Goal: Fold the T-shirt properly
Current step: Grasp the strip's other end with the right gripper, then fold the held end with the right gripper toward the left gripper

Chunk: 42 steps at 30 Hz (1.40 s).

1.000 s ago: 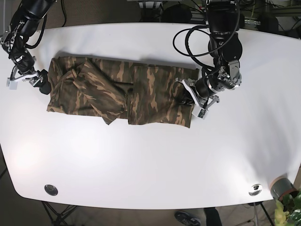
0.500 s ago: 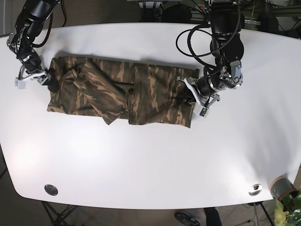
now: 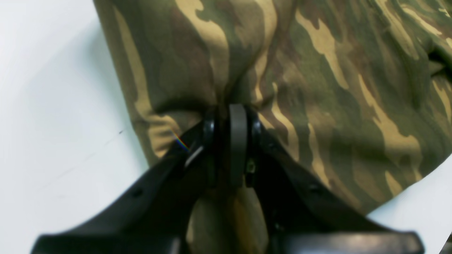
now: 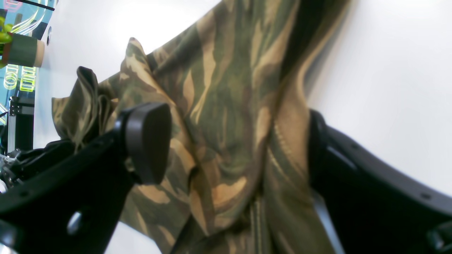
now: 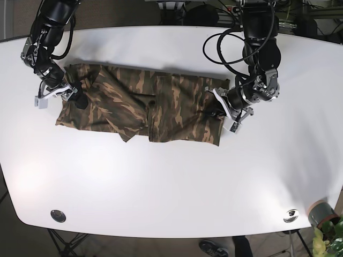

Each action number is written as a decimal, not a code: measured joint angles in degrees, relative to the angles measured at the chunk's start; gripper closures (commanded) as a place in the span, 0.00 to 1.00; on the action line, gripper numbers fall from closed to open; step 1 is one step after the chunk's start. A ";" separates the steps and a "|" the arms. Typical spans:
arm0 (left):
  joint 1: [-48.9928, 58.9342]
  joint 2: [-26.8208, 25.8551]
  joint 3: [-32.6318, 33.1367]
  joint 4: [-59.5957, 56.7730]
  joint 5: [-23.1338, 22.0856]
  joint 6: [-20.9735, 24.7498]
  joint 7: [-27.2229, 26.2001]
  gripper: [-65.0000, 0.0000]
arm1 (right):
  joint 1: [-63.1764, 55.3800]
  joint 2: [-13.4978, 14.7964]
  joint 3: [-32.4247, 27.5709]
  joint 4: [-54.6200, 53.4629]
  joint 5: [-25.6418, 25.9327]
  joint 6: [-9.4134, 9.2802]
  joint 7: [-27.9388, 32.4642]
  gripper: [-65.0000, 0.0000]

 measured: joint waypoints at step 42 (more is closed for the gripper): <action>-6.23 -0.26 5.86 -10.73 -2.12 -0.20 -3.23 0.95 | -0.42 -3.10 -10.05 34.36 -16.92 -0.63 -11.34 0.97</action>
